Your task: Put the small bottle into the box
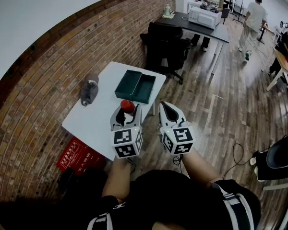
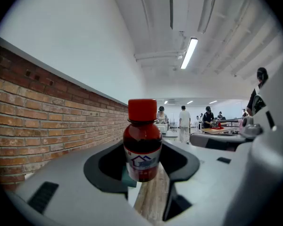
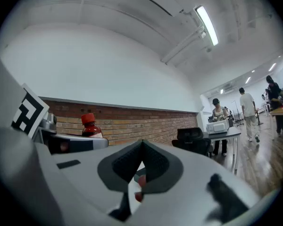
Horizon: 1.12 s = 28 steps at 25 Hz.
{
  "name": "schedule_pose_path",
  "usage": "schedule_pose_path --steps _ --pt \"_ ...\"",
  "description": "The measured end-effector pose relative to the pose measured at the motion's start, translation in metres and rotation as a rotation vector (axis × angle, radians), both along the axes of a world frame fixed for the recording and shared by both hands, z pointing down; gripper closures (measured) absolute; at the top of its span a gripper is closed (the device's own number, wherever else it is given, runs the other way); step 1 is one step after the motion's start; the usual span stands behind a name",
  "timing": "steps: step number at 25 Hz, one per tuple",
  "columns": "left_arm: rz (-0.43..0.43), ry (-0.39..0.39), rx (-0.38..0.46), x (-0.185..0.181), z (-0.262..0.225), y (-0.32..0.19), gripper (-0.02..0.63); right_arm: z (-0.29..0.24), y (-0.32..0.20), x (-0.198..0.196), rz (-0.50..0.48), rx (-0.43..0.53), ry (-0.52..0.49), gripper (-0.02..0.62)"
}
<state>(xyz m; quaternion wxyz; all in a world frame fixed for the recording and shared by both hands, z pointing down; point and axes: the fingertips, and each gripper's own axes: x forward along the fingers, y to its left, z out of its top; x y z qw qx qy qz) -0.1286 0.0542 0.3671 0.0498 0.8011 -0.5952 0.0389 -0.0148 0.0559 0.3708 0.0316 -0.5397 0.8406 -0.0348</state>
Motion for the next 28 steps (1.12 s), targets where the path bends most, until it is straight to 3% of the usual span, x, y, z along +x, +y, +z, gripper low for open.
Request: schedule_pose_path --steps 15,28 --pt "0.026 0.033 -0.028 -0.003 0.012 0.023 0.382 0.002 0.029 -0.004 0.007 0.005 -0.053 0.569" --pt "0.070 0.054 -0.038 -0.015 0.020 0.046 0.382 0.007 0.050 -0.026 -0.004 -0.030 -0.028 0.569"
